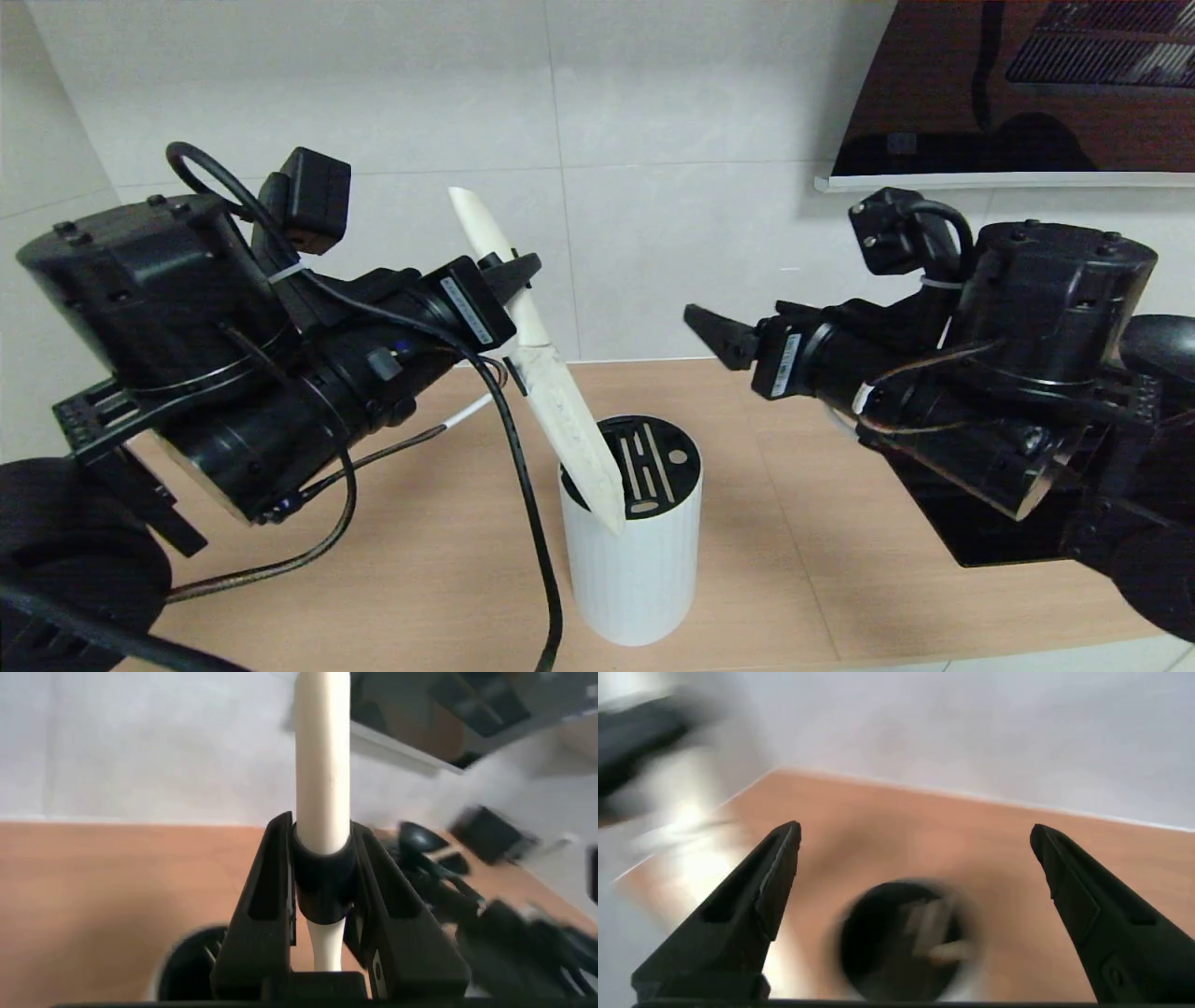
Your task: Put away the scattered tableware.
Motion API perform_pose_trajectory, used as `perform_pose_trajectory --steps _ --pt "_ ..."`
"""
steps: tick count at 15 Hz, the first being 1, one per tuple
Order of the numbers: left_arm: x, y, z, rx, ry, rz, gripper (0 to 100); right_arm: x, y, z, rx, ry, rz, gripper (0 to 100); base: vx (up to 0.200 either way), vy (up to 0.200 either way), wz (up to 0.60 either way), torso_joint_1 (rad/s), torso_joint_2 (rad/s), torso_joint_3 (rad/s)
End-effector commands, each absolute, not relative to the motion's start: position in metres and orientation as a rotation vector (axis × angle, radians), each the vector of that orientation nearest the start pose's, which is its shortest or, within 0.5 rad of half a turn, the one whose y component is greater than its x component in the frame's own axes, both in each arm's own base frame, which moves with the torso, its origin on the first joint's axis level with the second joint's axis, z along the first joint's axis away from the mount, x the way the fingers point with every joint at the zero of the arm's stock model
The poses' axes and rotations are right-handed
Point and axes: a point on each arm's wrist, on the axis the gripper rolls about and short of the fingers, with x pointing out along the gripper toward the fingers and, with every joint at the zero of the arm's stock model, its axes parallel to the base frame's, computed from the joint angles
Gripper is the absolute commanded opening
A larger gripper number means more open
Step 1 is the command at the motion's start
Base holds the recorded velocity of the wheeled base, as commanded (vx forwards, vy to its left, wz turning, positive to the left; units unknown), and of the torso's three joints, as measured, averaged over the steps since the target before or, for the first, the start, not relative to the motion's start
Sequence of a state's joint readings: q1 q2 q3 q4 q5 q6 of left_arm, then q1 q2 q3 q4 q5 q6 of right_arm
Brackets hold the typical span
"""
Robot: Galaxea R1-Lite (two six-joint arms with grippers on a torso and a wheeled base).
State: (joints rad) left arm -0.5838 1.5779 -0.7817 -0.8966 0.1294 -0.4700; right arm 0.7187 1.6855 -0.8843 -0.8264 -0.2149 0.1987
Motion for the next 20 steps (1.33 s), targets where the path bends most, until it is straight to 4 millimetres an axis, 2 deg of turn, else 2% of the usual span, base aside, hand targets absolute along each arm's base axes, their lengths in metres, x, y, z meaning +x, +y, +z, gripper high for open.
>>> perform_pose_trajectory --steps 1,4,5,7,9,11,12,15,20 --pt "0.239 -0.153 0.252 -0.480 -0.021 -0.406 0 0.254 0.164 0.228 0.203 0.026 0.376 100 0.000 0.000 0.00 0.000 0.00 0.000" --pt "0.240 -0.155 0.261 -0.385 -0.060 -0.296 0 0.250 0.150 0.211 0.181 0.086 0.337 100 0.000 0.000 0.00 0.000 0.00 0.000" --pt "0.240 -0.155 0.261 -0.385 -0.060 -0.296 0 0.250 0.150 0.211 0.181 0.086 0.337 100 0.000 0.000 0.00 0.000 0.00 0.000" --pt "0.236 -0.176 0.269 -0.296 -0.102 -0.190 0 0.243 0.146 0.211 0.194 0.088 0.343 100 0.000 0.000 0.00 0.000 0.00 0.000" --pt "0.224 -0.200 0.261 -0.208 -0.089 -0.065 0 0.242 0.144 0.211 0.197 0.091 0.355 100 0.000 0.000 0.00 0.000 0.00 0.000" --pt "0.205 -0.223 0.259 -0.191 -0.099 -0.121 0 0.245 0.145 0.208 0.192 0.103 0.353 100 0.000 0.000 0.00 0.000 0.00 0.000" --pt "0.202 -0.227 0.256 -0.161 -0.109 -0.128 0 0.246 0.146 0.205 0.190 0.110 0.351 100 0.000 0.000 0.00 0.000 0.00 0.000" --pt "0.210 -0.235 0.248 -0.128 -0.167 -0.049 0 0.248 0.147 0.202 0.186 0.120 0.350 100 0.000 0.000 0.00 0.000 0.00 0.000" --pt "0.222 -0.248 0.230 -0.112 -0.209 -0.028 0 0.248 0.147 0.200 0.183 0.127 0.349 100 0.000 0.000 0.00 0.000 0.00 0.000"
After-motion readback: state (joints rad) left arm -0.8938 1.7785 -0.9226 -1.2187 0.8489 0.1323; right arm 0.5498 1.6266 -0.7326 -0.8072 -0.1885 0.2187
